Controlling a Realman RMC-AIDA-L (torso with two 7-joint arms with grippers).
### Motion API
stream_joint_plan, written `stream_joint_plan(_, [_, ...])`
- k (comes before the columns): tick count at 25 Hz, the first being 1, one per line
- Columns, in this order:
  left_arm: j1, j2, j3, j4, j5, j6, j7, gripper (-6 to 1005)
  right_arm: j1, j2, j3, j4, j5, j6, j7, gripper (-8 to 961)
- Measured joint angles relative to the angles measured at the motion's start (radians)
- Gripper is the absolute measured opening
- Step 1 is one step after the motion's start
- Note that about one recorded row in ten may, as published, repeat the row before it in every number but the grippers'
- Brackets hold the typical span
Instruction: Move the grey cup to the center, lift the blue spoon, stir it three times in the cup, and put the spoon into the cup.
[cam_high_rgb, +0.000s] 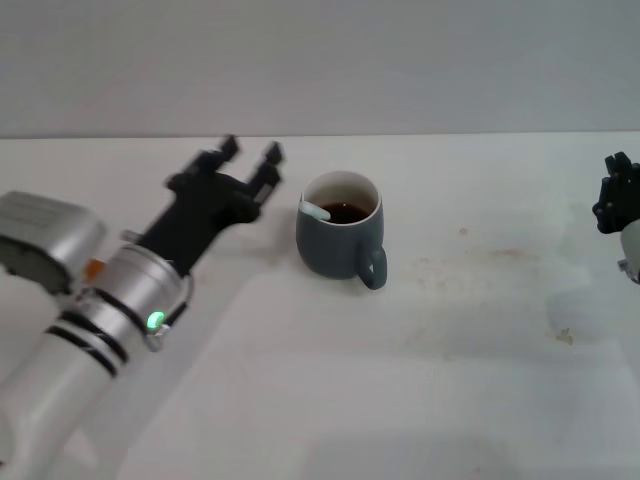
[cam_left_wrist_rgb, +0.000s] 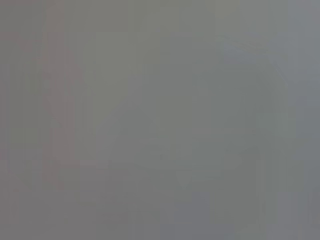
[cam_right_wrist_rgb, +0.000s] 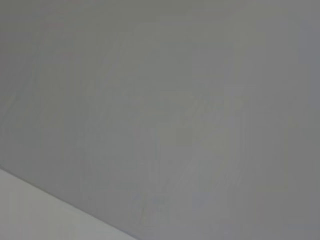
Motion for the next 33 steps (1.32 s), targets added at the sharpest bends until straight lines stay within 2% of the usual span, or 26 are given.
stream_joint_plan(1, [0.009,0.002,-0.017,0.000,0.006,0.010,0.002,493,0.009,-0.001,0.003,-0.007,0.000,-0.001,0.000,34])
stream_joint_plan(3, [0.035,0.011,-0.078,-0.001,0.036,0.038,0.004,525,0.024,-0.001,0.008,-0.024,0.000,-0.008,0.000,34])
stream_joint_plan(4, [0.061,0.016,-0.142,-0.002,0.076,0.067,0.008,541,0.040,-0.001,0.016,-0.048,0.002,-0.037,0.000,34])
stream_joint_plan(5, [0.061,0.016,-0.142,-0.002,0.076,0.067,0.008,556,0.040,-0.001,0.016,-0.048,0.002,-0.037,0.000,34])
stream_joint_plan(7, [0.086,0.017,-0.207,-0.002,0.107,0.090,0.027,588,0.054,-0.002,0.028,-0.083,0.026,-0.090,0.001,34])
stream_joint_plan(9, [0.123,0.011,-0.304,-0.002,0.135,0.105,0.091,587,0.070,-0.004,0.040,-0.124,0.075,-0.149,0.001,34])
stream_joint_plan(11, [0.132,0.009,-0.325,-0.002,0.137,0.106,0.111,585,0.082,-0.006,0.065,-0.167,0.135,-0.216,0.001,34])
stream_joint_plan(14, [0.154,0.004,-0.412,-0.003,0.141,0.105,0.180,583,0.081,-0.006,0.127,-0.221,0.249,-0.350,0.002,34])
stream_joint_plan(17, [0.168,0.006,-0.516,0.002,0.142,0.084,0.195,581,0.076,-0.007,0.149,-0.240,0.313,-0.413,0.002,34])
stream_joint_plan(19, [0.172,0.011,-0.609,0.014,0.141,0.062,0.204,581,0.075,-0.008,0.204,-0.272,0.372,-0.469,0.002,34])
stream_joint_plan(20, [0.172,0.011,-0.609,0.014,0.141,0.062,0.204,580,0.075,-0.008,0.204,-0.272,0.372,-0.469,0.002,34])
stream_joint_plan(24, [0.176,0.021,-0.707,0.035,0.141,0.038,0.217,579,0.074,-0.006,0.242,-0.293,0.429,-0.501,0.013,34])
stream_joint_plan(33, [0.198,0.036,-0.742,0.041,0.142,0.017,0.218,577,0.071,-0.001,0.229,-0.327,0.517,-0.507,0.017,34])
